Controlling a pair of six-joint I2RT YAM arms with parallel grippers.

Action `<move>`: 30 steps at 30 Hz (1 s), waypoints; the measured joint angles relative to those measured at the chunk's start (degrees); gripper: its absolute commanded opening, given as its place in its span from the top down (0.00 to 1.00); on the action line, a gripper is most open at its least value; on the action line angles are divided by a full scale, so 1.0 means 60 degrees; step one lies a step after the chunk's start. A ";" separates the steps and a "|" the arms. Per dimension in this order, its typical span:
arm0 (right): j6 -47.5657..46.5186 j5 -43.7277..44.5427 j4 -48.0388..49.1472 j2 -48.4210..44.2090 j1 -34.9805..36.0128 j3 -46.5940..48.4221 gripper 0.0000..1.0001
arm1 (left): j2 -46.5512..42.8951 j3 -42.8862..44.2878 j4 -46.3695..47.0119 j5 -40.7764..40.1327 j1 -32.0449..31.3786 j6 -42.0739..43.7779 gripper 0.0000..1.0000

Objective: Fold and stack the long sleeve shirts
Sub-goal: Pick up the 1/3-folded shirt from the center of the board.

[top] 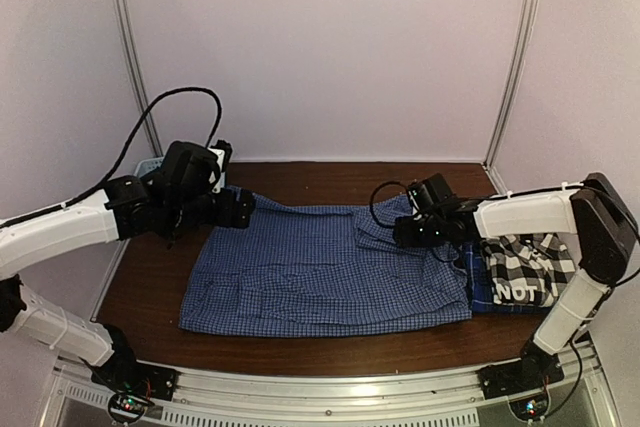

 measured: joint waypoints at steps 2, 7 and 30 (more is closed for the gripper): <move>0.0007 -0.0273 0.0270 0.0437 -0.0069 0.0171 0.39 | 0.0084 0.0004 0.0273 0.0044 0.0084 0.0113 0.02; -0.0011 -0.0729 0.0943 0.1137 -0.0262 0.0470 0.48 | 0.0521 -0.0004 0.0969 0.0204 0.0408 0.0393 0.02; -0.0484 -0.3832 0.1035 -0.2237 -0.0962 0.0630 1.00 | 0.3869 0.2918 0.1672 0.2051 0.2452 0.3155 0.02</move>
